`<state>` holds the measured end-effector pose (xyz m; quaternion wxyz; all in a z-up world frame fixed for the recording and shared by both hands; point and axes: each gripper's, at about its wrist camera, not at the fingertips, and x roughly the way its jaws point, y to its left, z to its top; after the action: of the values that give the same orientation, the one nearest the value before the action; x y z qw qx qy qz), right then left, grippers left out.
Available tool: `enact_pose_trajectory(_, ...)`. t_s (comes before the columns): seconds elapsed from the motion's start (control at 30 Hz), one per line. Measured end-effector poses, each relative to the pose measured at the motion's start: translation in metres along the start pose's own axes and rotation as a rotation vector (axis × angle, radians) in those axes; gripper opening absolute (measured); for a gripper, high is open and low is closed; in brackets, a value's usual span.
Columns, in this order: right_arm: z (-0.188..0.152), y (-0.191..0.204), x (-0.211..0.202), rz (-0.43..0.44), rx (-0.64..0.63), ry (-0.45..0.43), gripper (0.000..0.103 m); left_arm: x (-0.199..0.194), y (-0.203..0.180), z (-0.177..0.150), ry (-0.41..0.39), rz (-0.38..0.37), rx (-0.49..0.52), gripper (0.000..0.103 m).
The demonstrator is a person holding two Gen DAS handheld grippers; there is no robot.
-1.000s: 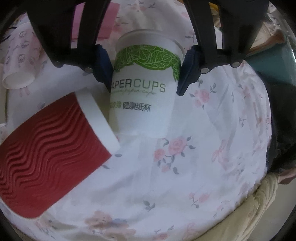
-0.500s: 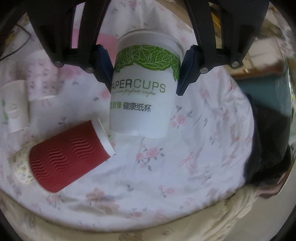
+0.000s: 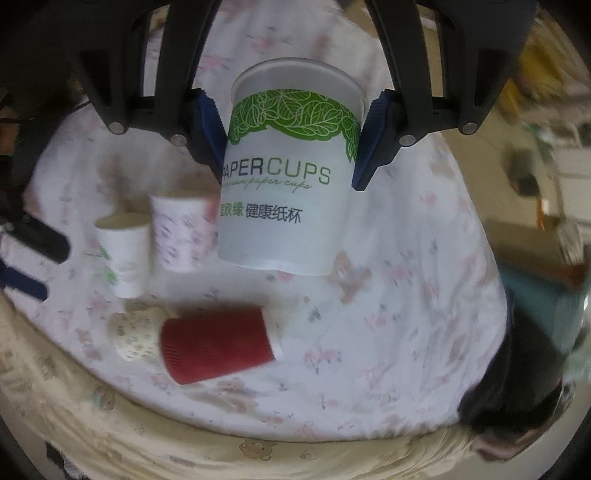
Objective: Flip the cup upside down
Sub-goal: 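Lift the PAPERCUPS cup with the left gripper and carry it toward the right gripper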
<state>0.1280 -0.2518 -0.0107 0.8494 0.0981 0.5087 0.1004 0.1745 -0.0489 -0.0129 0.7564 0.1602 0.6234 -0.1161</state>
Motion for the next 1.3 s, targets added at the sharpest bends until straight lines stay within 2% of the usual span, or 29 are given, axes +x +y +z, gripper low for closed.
enact_pose_trajectory(0.2, -0.031, 0.002, -0.014, 0.012, 0.004, 0.01, 0.103, -0.004, -0.017, -0.051, -0.005, -0.096, -0.139, 0.06)
enact_pose_trajectory(0.47, -0.068, -0.01, -0.025, 0.026, 0.057, 0.031, 0.103, 0.014, -0.03, -0.094, 0.017, -0.21, -0.38, 0.06)
enact_pose_trajectory(0.67, -0.087, -0.029, -0.029, 0.017, 0.112, 0.055, 0.103, 0.045, -0.049, -0.12, 0.058, -0.244, -0.524, 0.06)
enact_pose_trajectory(0.8, -0.088, -0.037, -0.029, 0.009, 0.119, 0.058, 0.103, 0.064, -0.051, -0.131, 0.093, -0.271, -0.633, 0.06)
enact_pose_trajectory(0.97, -0.091, -0.048, -0.022, 0.048, 0.175, 0.095, 0.103, 0.074, -0.056, -0.13, 0.109, -0.295, -0.656, 0.06)
enact_pose_trajectory(1.13, -0.09, -0.044, -0.021, 0.039, 0.164, 0.093, 0.103, 0.074, -0.063, -0.119, 0.106, -0.292, -0.631, 0.061)
enact_pose_trajectory(1.3, -0.089, -0.041, -0.021, 0.032, 0.148, 0.092, 0.103, 0.076, -0.068, -0.112, 0.107, -0.238, -0.596, 0.063)
